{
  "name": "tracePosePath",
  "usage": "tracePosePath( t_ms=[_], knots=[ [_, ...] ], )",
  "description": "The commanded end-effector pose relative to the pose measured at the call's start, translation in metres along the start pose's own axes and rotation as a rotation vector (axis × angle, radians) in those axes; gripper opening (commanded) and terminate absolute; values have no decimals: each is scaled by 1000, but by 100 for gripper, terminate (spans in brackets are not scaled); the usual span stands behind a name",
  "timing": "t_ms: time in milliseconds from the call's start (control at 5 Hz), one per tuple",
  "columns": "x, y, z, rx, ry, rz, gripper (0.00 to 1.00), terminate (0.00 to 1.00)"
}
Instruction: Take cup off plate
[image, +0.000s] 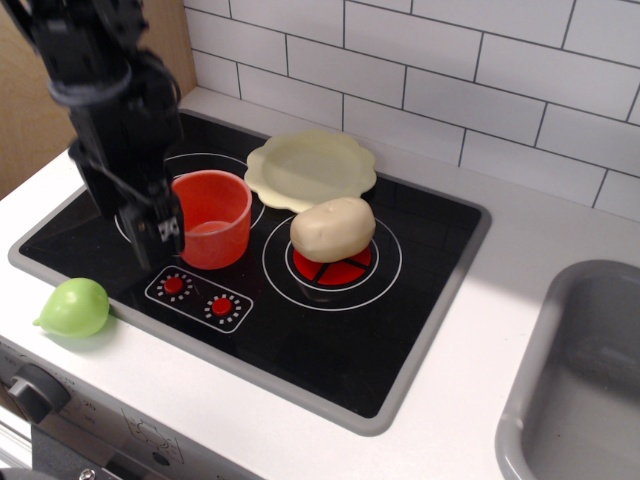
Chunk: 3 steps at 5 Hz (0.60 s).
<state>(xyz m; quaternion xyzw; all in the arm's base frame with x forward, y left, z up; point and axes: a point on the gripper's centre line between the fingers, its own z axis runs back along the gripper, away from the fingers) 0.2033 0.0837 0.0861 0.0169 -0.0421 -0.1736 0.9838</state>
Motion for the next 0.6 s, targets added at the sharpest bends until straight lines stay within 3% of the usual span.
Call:
tracePosePath(
  t_ms=[0,200,400],
  knots=[
    [15,18,70,98,-172,143,100,0],
    [15,18,70,98,-172,143,100,0],
    [15,18,70,98,-172,143,100,100]
  ],
)
